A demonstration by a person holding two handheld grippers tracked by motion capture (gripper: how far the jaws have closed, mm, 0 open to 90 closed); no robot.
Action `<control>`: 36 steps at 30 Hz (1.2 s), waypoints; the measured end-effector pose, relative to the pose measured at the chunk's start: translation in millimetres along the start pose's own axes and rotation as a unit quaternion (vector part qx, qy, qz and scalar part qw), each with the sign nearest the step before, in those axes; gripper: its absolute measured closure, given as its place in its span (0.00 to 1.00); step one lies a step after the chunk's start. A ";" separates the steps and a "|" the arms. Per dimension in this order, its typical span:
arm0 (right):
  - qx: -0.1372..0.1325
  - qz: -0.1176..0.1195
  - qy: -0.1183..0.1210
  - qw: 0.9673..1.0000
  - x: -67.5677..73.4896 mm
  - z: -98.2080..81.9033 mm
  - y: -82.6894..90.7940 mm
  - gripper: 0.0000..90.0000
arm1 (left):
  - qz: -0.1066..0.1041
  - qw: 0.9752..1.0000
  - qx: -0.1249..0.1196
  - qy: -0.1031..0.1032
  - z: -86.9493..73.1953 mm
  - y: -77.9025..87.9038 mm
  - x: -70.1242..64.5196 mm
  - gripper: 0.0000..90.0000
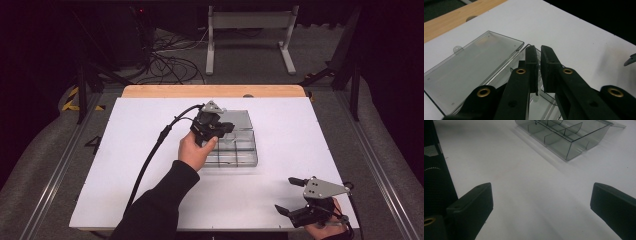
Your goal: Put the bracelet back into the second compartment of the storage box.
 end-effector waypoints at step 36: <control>0.002 0.005 -0.002 1.000 0.3 -1.0 -1.3 0.06 | 0.028 0.998 0.049 0.040 -27.5 -38.7 20.5 0.93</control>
Point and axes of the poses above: each handheld gripper's, and its own axes: y roughly backward along the jaws, z roughly out of its top, x roughly to its left, the point moved 3 cm from there along -y, roughly forward along the jaws, and after that the axes turned 4 degrees about -x, right-handed, at the moved point
